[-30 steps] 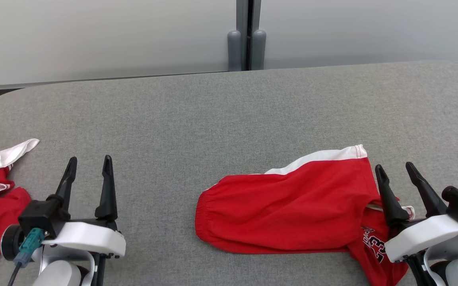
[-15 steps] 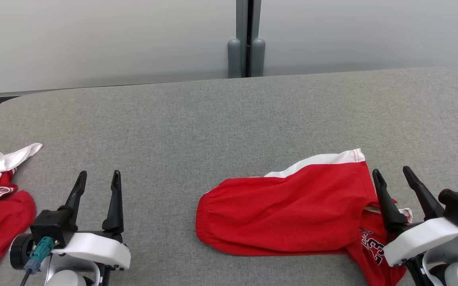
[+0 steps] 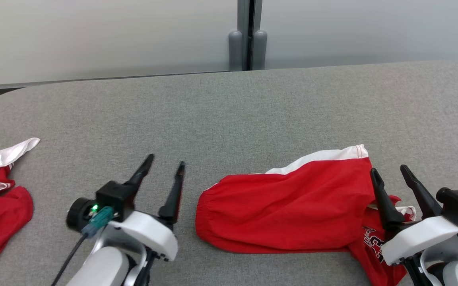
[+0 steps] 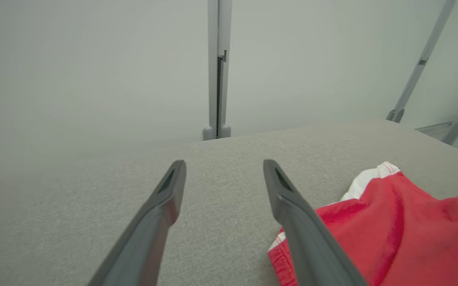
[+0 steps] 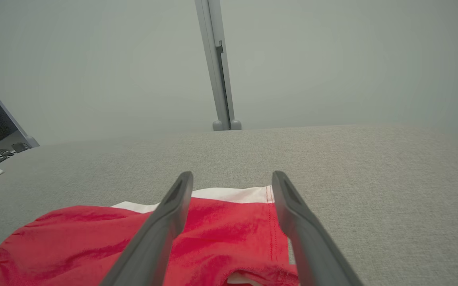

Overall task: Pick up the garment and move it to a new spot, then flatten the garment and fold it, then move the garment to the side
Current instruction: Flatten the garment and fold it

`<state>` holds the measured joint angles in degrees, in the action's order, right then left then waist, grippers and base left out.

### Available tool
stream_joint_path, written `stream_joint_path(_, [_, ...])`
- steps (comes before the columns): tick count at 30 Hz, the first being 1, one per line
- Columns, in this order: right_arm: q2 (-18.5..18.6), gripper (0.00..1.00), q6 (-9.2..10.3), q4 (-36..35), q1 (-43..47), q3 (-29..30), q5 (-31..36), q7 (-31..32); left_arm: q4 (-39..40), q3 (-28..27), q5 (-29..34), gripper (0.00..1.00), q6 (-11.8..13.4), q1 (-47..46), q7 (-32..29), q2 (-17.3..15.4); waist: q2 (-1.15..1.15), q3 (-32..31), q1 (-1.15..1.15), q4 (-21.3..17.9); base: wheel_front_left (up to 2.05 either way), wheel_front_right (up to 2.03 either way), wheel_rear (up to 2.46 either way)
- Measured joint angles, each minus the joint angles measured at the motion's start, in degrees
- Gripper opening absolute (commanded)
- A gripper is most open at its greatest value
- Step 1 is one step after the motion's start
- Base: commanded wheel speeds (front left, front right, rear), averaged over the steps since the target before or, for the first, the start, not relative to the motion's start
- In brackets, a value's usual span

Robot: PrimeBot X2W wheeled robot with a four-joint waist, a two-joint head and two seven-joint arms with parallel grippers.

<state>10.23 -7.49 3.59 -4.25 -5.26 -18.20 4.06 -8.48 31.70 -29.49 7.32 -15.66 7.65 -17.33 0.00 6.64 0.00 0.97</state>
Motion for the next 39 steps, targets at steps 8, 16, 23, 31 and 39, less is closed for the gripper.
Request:
stream_joint_path(8, [0.2,1.0,0.0,0.49,-1.31,-1.4,-0.46,0.05,-8.56,9.71,0.76,1.0,-7.59,-7.32,-9.59,5.42,0.0,2.01,0.0,-1.45,0.0,0.0,0.0])
stream_joint_path(16, [0.2,1.0,0.0,1.18,-1.77,-1.48,-0.91,-0.35,-16.8,12.77,0.62,0.8,-10.18,-10.04,-15.53,6.48,0.0,2.86,0.0,-2.69,0.0,0.0,0.0])
stream_joint_path(23, [0.0,1.0,0.0,1.63,-2.27,-1.43,-1.33,-0.81,-19.6,13.08,0.93,0.0,-10.29,-12.18,-14.83,6.64,0.0,3.34,0.0,-3.23,0.0,0.0,0.0])
stream_joint_path(31, [-0.18,1.0,0.0,1.9,-2.57,-0.78,-1.35,-1.3,-18.72,11.09,2.63,0.0,-7.88,-15.36,-8.79,6.01,0.0,3.69,0.0,-2.79,0.0,0.0,0.0])
stream_joint_path(39, [-0.27,1.0,0.0,2.1,-2.85,-0.91,-1.52,-1.55,-16.92,10.9,4.14,0.0,-6.84,-17.9,-6.48,5.05,0.0,4.03,0.0,-2.61,0.0,0.0,0.0])
